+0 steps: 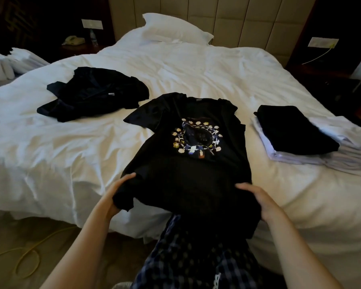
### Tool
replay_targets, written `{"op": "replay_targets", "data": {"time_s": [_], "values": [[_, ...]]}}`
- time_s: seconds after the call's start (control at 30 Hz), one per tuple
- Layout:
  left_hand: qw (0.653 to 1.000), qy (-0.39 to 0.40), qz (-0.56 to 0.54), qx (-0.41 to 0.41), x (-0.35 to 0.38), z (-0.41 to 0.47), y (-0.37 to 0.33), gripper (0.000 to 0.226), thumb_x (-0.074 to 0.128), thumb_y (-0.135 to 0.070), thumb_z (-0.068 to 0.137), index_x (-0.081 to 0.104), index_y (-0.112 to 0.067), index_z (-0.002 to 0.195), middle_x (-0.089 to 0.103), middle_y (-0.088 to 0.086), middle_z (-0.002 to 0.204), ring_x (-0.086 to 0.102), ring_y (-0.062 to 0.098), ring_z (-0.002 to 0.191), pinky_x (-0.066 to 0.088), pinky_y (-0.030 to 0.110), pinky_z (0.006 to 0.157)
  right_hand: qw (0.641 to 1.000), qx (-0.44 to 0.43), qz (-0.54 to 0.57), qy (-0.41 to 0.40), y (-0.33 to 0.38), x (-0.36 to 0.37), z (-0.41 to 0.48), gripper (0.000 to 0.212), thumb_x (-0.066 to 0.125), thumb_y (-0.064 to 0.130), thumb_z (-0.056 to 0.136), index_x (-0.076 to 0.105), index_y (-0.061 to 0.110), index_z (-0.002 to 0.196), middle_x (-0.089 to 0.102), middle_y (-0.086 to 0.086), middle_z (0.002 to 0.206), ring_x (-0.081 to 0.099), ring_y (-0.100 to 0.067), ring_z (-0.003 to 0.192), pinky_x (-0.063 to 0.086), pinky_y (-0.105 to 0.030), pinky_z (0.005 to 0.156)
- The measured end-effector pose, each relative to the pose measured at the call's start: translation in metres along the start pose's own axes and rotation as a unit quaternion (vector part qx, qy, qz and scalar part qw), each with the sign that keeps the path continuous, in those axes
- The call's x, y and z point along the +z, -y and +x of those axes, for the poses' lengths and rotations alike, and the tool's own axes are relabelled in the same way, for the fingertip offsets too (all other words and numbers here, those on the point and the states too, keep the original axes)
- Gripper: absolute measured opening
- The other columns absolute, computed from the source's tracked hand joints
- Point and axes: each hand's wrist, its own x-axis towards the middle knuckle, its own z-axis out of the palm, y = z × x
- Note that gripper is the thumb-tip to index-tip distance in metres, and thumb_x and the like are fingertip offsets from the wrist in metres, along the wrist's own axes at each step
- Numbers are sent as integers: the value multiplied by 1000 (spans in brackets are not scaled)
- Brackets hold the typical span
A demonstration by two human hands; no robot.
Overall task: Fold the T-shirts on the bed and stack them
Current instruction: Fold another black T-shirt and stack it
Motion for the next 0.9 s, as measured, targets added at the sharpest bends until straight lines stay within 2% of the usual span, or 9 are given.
{"op": "replay_targets", "data": {"time_s": [0.03,0.13,0.3,0.37,0.43,0.53,0.7,0.8,0.9], "values": [[998,-36,52,-6,-2,1,5,25,67,-22,84,63,-2,98,63,12,75,59,24,64,48,31,58,997,17,-56,-44,-11,3,2,23,74,18,71,73,2,87,72,-14,78,69,-26,69,55,-30,68],[976,-91,197,0,-13,4,17,31,68,-20,85,61,2,105,60,11,73,55,21,58,45,27,48,982,32,-129,-135,-28,7,11,73,86,22,58,56,-1,121,66,-19,107,65,-35,95,54,-42,85],[944,-110,311,24,-18,-5,22,41,72,-25,82,60,4,107,54,6,66,48,17,51,32,19,33,938,2,-237,-252,-32,28,6,64,77,22,75,49,-2,127,57,-19,121,57,-37,108,51,-45,91],[942,-102,317,35,-10,-10,20,42,71,-33,82,59,0,105,57,4,71,52,15,57,37,17,37,932,-13,-253,-260,-37,33,0,62,76,27,75,52,0,125,60,-17,117,59,-35,104,52,-44,88],[952,-99,285,51,-6,-12,18,44,68,-37,83,59,-2,107,61,5,79,59,17,67,45,21,49,950,-10,-213,-230,-41,30,-5,57,75,31,75,56,3,121,62,-14,113,60,-33,99,53,-40,81],[964,-121,218,92,-3,-12,15,36,62,-35,89,60,-5,109,62,6,80,60,17,68,45,23,56,981,10,-44,-190,-38,18,-12,41,68,30,79,63,4,110,64,-14,103,62,-32,90,49,-35,67],[969,-188,100,129,-1,-9,15,21,57,-31,92,59,-13,101,59,5,78,56,16,65,44,25,59,952,-72,130,-268,-31,0,-18,24,61,16,77,63,4,98,62,-13,91,58,-29,80,49,-35,67],[931,-243,250,106,-5,-4,30,26,57,-15,89,54,-3,112,59,13,88,56,23,74,42,29,56,904,-62,-83,-414,-48,-3,-20,18,60,5,78,61,0,95,64,-18,94,59,-34,83,50,-41,75],[885,-286,361,72,-3,-3,34,39,56,-8,83,46,-7,120,56,18,114,53,34,106,45,42,87,851,-53,-218,-474,-67,4,-21,19,61,6,77,56,6,96,64,-19,98,60,-39,90,48,-50,87]]}}
